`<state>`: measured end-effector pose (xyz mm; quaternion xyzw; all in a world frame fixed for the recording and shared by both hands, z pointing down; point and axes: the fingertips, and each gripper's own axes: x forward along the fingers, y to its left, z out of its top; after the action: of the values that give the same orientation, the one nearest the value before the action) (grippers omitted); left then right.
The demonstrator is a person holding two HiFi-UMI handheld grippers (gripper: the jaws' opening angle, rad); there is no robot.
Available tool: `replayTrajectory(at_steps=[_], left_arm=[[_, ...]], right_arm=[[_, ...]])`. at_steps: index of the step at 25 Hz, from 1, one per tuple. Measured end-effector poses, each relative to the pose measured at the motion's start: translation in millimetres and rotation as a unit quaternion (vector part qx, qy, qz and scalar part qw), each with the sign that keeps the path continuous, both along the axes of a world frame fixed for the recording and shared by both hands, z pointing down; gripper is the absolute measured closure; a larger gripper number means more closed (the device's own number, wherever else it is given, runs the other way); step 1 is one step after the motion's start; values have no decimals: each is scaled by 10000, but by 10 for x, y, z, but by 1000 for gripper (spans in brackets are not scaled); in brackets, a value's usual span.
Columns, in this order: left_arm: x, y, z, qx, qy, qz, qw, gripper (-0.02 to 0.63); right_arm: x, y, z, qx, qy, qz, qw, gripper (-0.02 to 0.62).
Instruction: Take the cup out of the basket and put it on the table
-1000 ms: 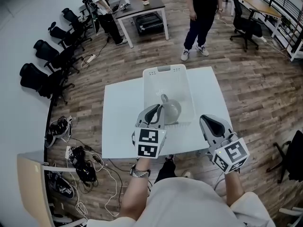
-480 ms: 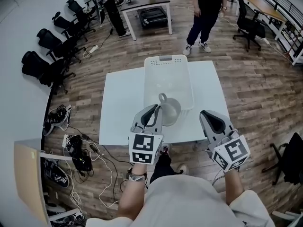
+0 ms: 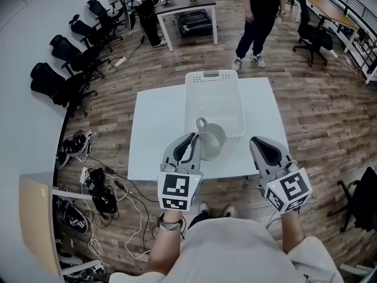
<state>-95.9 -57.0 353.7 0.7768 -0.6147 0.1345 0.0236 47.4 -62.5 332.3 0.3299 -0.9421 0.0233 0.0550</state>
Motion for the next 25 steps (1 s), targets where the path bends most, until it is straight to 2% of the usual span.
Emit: replayTrajectory(at_steps=[13,25], left_arm=[[-137,159,-294,336,3,227,9992,575],[-235,224,-419,434,21,313,9986,575]], right_arm=[[-185,54,-190,371,45,285,9989,580],[-338,128,-269,448,98,290,9985,580]])
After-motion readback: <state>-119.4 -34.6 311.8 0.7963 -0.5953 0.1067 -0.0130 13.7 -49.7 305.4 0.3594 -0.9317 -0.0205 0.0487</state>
